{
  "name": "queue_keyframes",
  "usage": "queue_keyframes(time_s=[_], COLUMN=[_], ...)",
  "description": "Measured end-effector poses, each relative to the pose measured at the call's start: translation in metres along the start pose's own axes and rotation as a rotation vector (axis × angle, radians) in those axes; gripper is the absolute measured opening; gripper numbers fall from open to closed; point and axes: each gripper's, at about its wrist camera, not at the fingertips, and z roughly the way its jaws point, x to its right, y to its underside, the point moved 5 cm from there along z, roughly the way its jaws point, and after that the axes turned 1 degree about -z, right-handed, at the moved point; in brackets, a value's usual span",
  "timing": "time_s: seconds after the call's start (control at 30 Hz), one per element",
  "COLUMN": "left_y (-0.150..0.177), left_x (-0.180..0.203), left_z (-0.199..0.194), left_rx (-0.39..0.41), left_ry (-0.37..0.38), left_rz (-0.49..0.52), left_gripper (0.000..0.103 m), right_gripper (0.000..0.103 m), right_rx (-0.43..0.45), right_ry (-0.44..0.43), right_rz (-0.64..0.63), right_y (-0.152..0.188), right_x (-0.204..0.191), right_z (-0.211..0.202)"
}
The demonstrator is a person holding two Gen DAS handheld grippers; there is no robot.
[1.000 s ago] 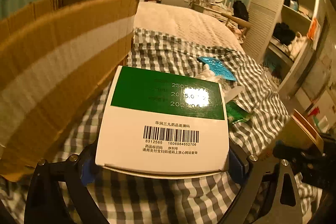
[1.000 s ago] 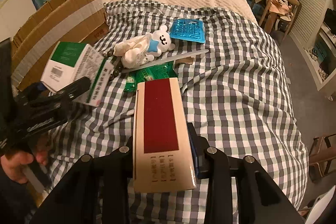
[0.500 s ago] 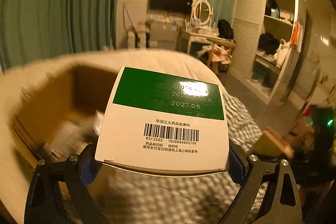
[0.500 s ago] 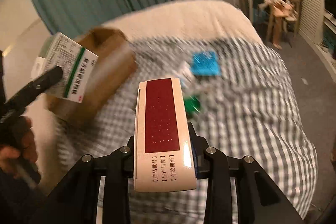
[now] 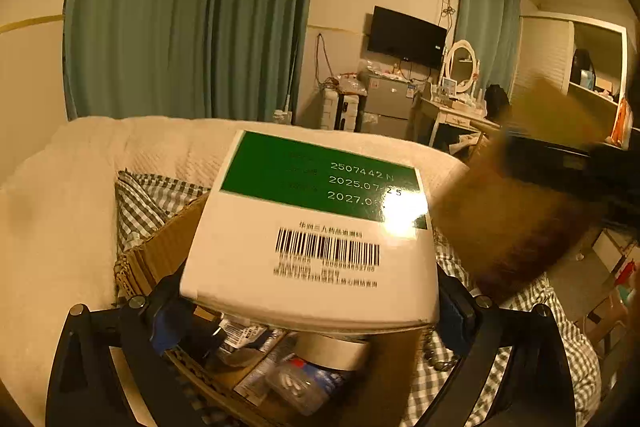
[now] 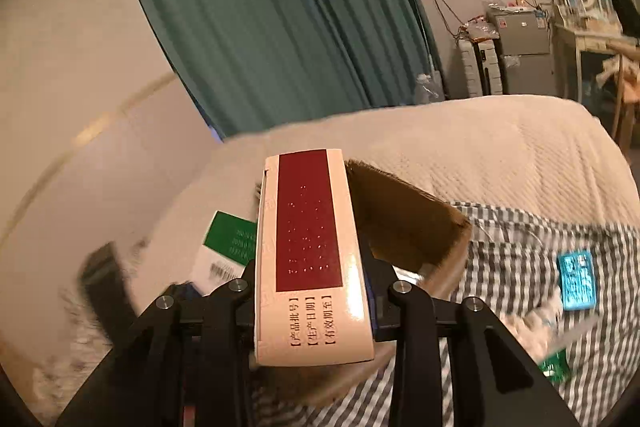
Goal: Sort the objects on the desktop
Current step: 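Drop the green-white box into the cardboard box with the left tool while the right drops the amoxicillin box, then grasp the dark bead bracelet with the left tool while the right tool grasps the green snack packet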
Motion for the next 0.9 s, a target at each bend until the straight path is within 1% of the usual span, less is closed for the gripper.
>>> queue_keyframes(time_s=[0.07, 0.1, 0.13, 0.17, 0.23, 0.37, 0.43, 0.57, 0.67, 0.73, 0.77, 0.83, 0.9], left_y=[0.002, 0.004, 0.003, 0.004, 0.005, 0.003, 0.005, 0.010, 0.015, 0.016, 0.017, 0.021, 0.032], left_x=[-0.004, -0.006, -0.006, -0.009, -0.011, -0.014, -0.010, 0.015, 0.049, 0.074, 0.086, 0.106, 0.120], left_z=[0.007, 0.012, 0.018, 0.019, 0.019, 0.005, -0.005, -0.020, -0.033, -0.046, -0.052, -0.061, -0.064], left_rx=[-0.029, -0.052, -0.067, -0.085, -0.097, -0.063, -0.034, -0.027, -0.054, -0.042, -0.035, -0.027, -0.028], left_ry=[0.009, 0.022, 0.025, 0.019, 0.023, 0.023, 0.008, 0.005, 0.071, 0.112, 0.128, 0.155, 0.199], left_rz=[-0.010, -0.015, -0.019, -0.029, -0.045, -0.088, -0.080, -0.024, 0.029, 0.085, 0.109, 0.136, 0.124], left_gripper=[0.102, 0.102, 0.102, 0.102, 0.102, 0.103, 0.103, 0.103, 0.103, 0.103, 0.103, 0.103, 0.103], right_gripper=[0.037, 0.055, 0.085, 0.093, 0.094, 0.094, 0.094, 0.095, 0.095, 0.095, 0.095, 0.095, 0.095], right_rx=[-0.007, -0.007, 0.004, 0.018, 0.065, 0.112, 0.122, 0.130, 0.142, 0.168, 0.198, 0.225, 0.211], right_ry=[0.048, 0.056, 0.072, 0.091, 0.125, 0.142, 0.158, 0.259, 0.337, 0.386, 0.412, 0.447, 0.470], right_rz=[-0.019, -0.021, -0.013, -0.008, 0.009, 0.080, 0.100, 0.105, 0.106, 0.088, 0.068, 0.039, 0.021], right_y=[-0.006, -0.008, -0.011, -0.014, -0.017, -0.015, -0.009, 0.020, 0.045, 0.056, 0.063, 0.070, 0.080], right_x=[-0.008, -0.009, -0.008, -0.006, -0.001, 0.020, 0.034, 0.073, 0.098, 0.107, 0.111, 0.114, 0.120], right_z=[0.028, 0.035, 0.042, 0.043, 0.034, -0.001, -0.024, -0.079, -0.122, -0.151, -0.167, -0.185, -0.194])
